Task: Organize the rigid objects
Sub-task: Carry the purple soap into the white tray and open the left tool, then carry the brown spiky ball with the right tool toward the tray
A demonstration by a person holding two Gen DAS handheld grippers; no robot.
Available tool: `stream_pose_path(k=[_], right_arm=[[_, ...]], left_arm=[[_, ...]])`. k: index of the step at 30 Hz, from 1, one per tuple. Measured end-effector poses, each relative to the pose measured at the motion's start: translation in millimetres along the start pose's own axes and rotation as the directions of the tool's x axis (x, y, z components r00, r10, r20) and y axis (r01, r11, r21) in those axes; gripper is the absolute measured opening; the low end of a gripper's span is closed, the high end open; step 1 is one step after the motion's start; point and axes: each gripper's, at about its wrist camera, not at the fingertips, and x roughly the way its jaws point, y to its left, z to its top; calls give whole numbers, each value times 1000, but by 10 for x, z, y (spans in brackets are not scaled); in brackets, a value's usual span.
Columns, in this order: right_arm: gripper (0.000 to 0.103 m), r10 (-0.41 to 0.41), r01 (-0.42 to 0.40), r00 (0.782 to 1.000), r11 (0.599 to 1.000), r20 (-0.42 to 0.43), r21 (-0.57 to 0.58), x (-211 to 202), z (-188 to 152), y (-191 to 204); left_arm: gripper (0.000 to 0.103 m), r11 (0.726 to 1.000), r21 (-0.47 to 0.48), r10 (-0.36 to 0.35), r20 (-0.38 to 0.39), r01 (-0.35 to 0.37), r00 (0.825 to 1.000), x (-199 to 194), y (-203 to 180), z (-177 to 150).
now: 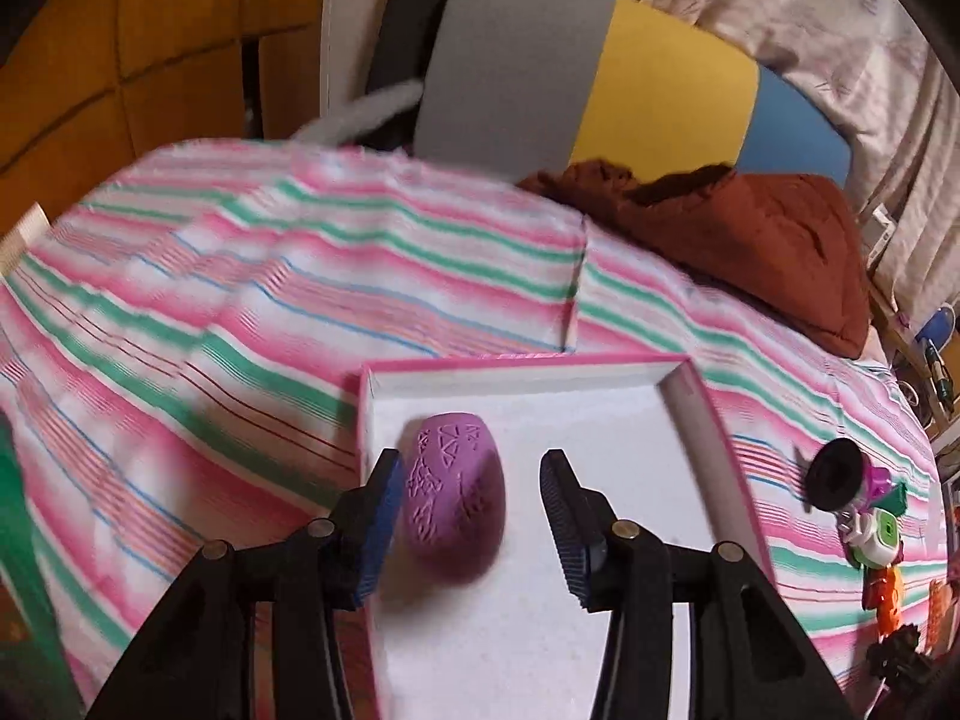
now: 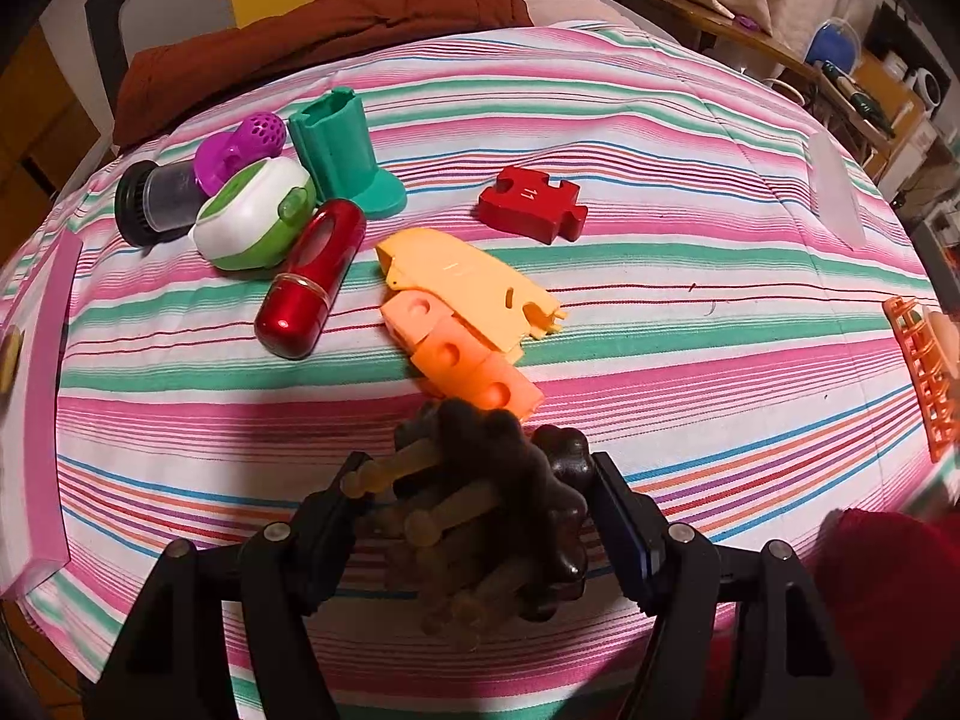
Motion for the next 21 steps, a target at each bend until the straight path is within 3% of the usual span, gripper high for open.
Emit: stream_pose_path(k=[8,21], right_arm=[[72,-2,2,1000,1000,10,-4,-47,-42,16],[72,2,-2,1000,1000,20,7,-93,-81,33]], left_arm=[[47,997,59,-61,66,57,996,-638,-269,-471],[47,995,82,-59,21,57,998,-975,-385,-1034]])
